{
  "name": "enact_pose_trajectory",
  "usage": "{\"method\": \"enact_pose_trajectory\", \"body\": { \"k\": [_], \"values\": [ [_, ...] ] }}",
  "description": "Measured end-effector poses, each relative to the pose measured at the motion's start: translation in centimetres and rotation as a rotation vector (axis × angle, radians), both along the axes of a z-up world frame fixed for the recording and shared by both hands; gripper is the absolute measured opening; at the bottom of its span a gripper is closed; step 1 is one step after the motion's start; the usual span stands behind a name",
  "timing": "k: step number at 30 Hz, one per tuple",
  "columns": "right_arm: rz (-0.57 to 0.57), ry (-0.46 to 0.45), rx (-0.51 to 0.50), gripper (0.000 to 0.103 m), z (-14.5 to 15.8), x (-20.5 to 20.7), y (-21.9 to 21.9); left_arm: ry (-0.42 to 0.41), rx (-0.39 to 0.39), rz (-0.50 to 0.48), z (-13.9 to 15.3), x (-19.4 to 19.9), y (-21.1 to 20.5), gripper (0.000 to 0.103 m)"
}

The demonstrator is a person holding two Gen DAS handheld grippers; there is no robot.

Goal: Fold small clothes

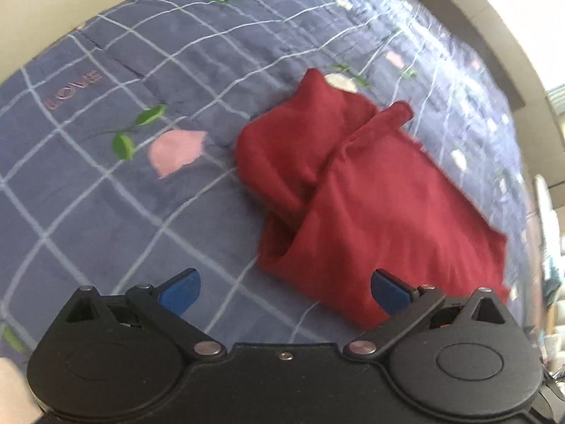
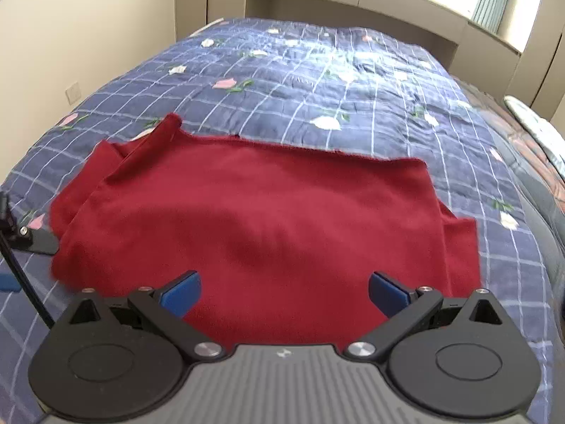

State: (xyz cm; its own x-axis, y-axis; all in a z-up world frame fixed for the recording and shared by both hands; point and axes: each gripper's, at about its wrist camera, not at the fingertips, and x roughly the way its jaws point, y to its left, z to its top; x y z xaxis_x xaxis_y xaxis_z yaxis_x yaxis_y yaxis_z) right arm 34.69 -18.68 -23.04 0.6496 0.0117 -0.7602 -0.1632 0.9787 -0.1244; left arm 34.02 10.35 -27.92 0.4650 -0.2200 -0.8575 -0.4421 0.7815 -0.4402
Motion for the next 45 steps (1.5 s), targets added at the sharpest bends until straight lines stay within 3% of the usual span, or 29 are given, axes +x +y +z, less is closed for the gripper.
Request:
{"method": "enact_pose_trajectory", "body": {
  "k": [3,8,16,23,29,35,45],
  "values": [
    [0.050,-0.022,-0.059,0.103,-1.9,1.0,0.5,-0.038,-0.036,0.022,-1.3,0.5,-0.3,0.102],
    [0.105,-0.041,-0.149,0.103,-4.4,1.2,0.3,-0.015,-0.054,0.052,-3.5,1.3,-0.5,0.102],
    [0.131,-0.088,-0.134,0.103,-4.9,0.7,0.1,-0.058,-0.041,0.039,-3.7,2.2,-0.4,0.102],
    [0.043,-0.072,-0.120,0.103,-6.4,0.7,0.3,-0.081,-0.012,0.075,-3.8,3.7,-0.2,0.102],
    [0.002,-0.110,-0.088,0.103,-6.9,-0.1,-0.1,-0.065,0.007,0.092,-3.4,4.5,-0.1,0.091],
    [-0.013,-0.128,-0.014,0.103,-7.4,-0.5,-1.3,-0.051,-0.016,0.103,-3.5,4.8,-0.2,0.065],
    [-0.025,-0.186,0.025,0.103,-7.9,-1.4,-1.8,-0.011,-0.102,0.114,-4.7,5.6,1.2,0.065]
  ]
}}
